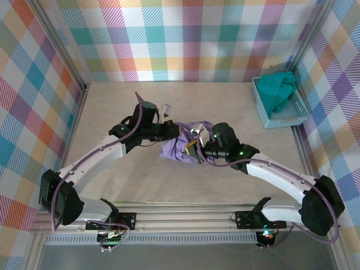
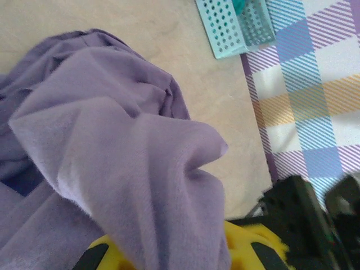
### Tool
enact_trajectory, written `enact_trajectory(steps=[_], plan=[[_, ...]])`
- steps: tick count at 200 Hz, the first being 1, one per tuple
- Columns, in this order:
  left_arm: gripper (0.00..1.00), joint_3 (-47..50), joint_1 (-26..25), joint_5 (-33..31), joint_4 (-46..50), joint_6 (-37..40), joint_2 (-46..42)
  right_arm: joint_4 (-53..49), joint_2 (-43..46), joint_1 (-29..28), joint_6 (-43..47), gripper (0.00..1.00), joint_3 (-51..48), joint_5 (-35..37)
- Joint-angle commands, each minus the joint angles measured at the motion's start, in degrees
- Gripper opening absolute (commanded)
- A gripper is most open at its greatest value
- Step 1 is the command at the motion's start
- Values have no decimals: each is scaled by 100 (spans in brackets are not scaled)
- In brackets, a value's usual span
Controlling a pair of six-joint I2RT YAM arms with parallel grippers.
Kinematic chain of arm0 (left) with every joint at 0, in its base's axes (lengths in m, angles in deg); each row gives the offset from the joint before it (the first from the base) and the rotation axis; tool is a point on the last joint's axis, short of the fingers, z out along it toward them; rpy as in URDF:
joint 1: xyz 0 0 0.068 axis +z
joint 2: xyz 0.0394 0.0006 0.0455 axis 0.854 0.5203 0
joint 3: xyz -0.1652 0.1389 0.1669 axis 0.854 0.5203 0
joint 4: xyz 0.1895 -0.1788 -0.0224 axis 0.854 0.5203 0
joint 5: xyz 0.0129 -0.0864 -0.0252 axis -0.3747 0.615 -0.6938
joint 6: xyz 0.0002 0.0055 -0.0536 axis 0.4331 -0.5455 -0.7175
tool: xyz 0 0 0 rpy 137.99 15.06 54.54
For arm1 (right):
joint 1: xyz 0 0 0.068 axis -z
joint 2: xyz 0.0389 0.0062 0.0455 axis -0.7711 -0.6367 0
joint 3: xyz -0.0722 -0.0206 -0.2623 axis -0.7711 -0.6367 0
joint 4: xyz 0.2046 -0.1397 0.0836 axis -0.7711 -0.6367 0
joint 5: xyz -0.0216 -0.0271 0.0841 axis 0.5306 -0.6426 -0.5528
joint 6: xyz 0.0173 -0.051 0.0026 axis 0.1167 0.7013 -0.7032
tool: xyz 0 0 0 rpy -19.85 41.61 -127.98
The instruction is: Fold the inside-out t-shirt
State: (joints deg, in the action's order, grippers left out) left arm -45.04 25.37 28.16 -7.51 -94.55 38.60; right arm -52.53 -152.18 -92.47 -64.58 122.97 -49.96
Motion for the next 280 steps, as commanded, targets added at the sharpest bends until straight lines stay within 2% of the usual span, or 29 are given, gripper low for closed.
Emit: enact_trajectory(steps=[1,45,73,87,107,130,143,153,178,192,207,228,247,268,280], plan=[[0,-27,98,-467,171,251,101,-268,186,86,161,0,248,-853],[0,-154,179,-1110,230,616,605,-53,207,483,-228,0,535,-1750],[6,-307,218,-1373,259,885,919,-11,-74,581,-410,0,857,-2103],[17,-372,225,-1547,335,1030,993,229,-270,581,-675,0,935,-2214],[38,-319,225,-2037,508,1169,863,437,-527,581,-1105,0,1078,-2083],[54,196,225,-2830,482,1052,220,465,-702,579,-1494,0,1231,-1667],[60,611,230,-3075,417,878,-300,451,-825,581,-1657,0,1356,-1552],[63,950,217,-3007,281,763,-766,385,-932,580,-1748,0,1448,-1424],[68,1743,105,-2170,-435,503,-1771,21,-1178,576,-1779,0,1798,-1250],[70,1921,-41,-1633,-900,474,-1995,-162,-1293,581,-1775,0,1998,-1231],[72,1883,-247,-1351,-1179,654,-1948,-292,-1377,581,-1777,0,2182,-1352],[72,1659,-467,-1182,-1384,950,-1596,-411,-1440,585,-1841,0,2385,-1621],[71,1365,-564,-1281,-1451,1114,-1142,-483,-1499,620,-1961,0,2527,-1908],[62,1121,-566,-1606,-1530,1232,-784,-438,-1478,692,-2144,0,2522,-2153],[48,1019,-557,-1635,-1655,1298,-686,-434,-1452,750,-2196,0,2483,-2251]])
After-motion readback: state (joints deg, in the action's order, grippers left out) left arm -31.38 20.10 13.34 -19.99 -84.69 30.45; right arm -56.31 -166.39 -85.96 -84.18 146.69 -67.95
